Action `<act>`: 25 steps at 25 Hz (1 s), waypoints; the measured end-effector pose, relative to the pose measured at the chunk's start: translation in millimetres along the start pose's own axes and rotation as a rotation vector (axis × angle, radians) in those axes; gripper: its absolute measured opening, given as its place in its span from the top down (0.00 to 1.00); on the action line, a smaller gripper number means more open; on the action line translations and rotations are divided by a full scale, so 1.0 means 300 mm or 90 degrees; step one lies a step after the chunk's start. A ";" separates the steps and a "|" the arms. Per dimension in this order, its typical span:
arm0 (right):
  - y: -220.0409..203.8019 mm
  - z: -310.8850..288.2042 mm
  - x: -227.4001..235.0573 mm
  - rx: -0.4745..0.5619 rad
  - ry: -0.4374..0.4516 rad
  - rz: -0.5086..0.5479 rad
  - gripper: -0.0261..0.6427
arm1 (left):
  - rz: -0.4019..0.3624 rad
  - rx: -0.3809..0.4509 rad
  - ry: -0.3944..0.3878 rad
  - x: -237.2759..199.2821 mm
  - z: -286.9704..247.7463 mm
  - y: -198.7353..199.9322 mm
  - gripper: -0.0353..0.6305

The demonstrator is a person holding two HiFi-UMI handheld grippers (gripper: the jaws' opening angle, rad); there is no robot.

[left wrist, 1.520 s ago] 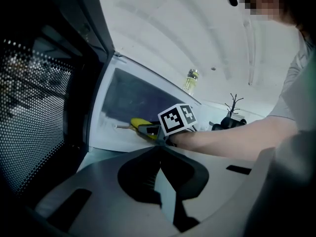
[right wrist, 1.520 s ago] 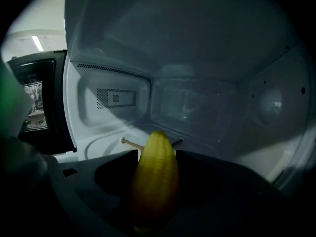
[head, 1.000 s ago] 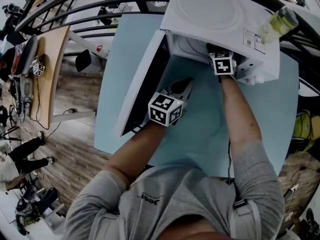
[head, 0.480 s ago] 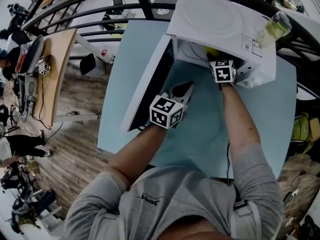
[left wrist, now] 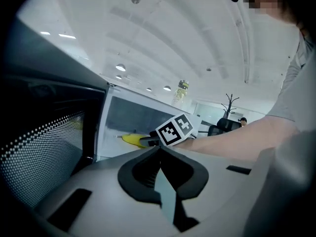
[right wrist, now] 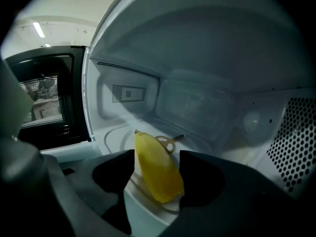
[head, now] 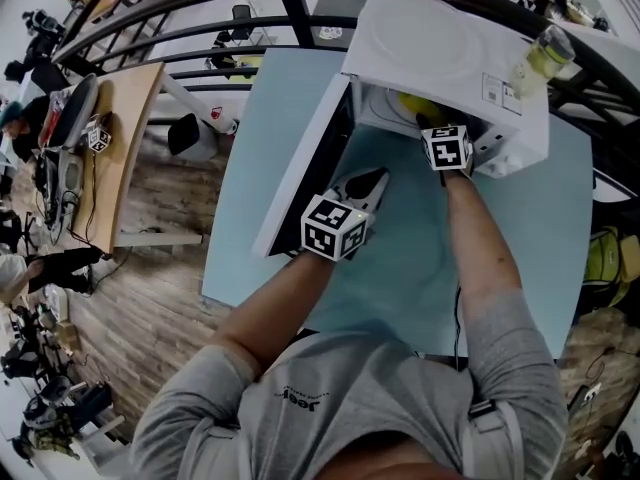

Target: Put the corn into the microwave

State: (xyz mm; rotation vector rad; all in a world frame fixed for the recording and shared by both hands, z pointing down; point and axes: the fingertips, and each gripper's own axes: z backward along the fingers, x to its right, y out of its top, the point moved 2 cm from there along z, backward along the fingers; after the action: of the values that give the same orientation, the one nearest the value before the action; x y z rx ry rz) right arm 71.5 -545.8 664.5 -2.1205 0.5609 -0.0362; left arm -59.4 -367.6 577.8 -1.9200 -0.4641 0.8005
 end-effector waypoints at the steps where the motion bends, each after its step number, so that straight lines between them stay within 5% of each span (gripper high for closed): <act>1: 0.002 0.004 -0.004 0.000 0.001 0.001 0.52 | 0.000 0.000 0.001 0.001 0.005 0.002 0.92; 11: 0.009 0.118 -0.042 0.023 0.010 0.000 0.52 | -0.006 0.018 -0.002 0.022 0.061 0.054 0.92; 19: 0.017 0.316 -0.095 0.053 0.055 -0.096 0.53 | -0.012 0.034 -0.024 0.049 0.125 0.113 0.92; 25: 0.068 0.510 -0.157 0.107 0.122 -0.168 0.65 | -0.015 0.053 -0.069 0.099 0.193 0.168 0.92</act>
State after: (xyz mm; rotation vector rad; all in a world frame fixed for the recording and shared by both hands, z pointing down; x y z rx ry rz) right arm 57.2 -417.5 567.6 -2.0241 0.3708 -0.4234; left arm -79.7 -335.5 504.7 -1.7978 -0.5103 0.8983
